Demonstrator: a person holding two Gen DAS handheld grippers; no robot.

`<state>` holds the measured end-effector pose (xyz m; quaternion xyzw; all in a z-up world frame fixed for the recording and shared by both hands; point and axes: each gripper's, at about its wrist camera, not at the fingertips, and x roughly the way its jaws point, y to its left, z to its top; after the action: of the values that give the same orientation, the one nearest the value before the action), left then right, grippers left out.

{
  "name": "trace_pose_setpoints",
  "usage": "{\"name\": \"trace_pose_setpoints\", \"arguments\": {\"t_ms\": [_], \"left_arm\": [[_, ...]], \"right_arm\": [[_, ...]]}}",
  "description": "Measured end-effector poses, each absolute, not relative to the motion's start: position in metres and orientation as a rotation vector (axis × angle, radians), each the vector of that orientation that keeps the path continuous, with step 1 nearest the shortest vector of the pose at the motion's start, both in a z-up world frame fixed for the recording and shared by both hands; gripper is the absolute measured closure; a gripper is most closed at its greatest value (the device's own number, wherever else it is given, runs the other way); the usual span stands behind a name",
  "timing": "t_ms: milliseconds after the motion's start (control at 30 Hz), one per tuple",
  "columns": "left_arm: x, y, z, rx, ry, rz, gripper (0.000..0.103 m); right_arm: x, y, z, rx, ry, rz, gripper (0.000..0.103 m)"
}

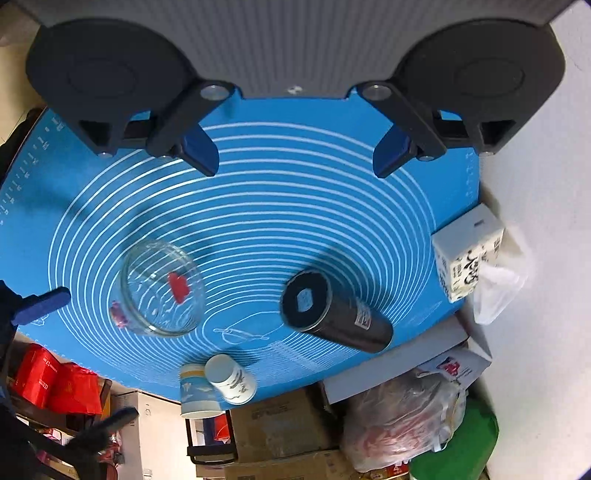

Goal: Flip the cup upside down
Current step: 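Move the right gripper to the glass jar and close on it, then lift the jar with the right gripper and rotate it mouth down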

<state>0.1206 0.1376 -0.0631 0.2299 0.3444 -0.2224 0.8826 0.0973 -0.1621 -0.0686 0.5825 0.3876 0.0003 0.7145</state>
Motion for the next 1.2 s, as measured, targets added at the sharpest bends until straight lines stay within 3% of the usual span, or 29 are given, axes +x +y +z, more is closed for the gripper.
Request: {"name": "trace_pose_setpoints", "arguments": {"t_ms": [267, 767, 1067, 1200], "left_arm": [[0.132, 0.151, -0.068, 0.453, 0.724, -0.485, 0.013], [0.176, 0.186, -0.075, 0.272, 0.713, -0.372, 0.013], [0.189, 0.185, -0.074, 0.169, 0.682, -0.323, 0.013], [0.189, 0.183, -0.072, 0.137, 0.673, -0.347, 0.013]], "right_arm": [[0.111, -0.151, -0.094, 1.521, 0.846, -0.197, 0.000], [0.149, -0.135, -0.121, 1.469, 0.931, -0.351, 0.004], [0.160, -0.124, -0.108, 1.366, 0.961, -0.391, 0.005], [0.157, -0.136, -0.117, 1.505, 0.973, -0.431, 0.010]]}}
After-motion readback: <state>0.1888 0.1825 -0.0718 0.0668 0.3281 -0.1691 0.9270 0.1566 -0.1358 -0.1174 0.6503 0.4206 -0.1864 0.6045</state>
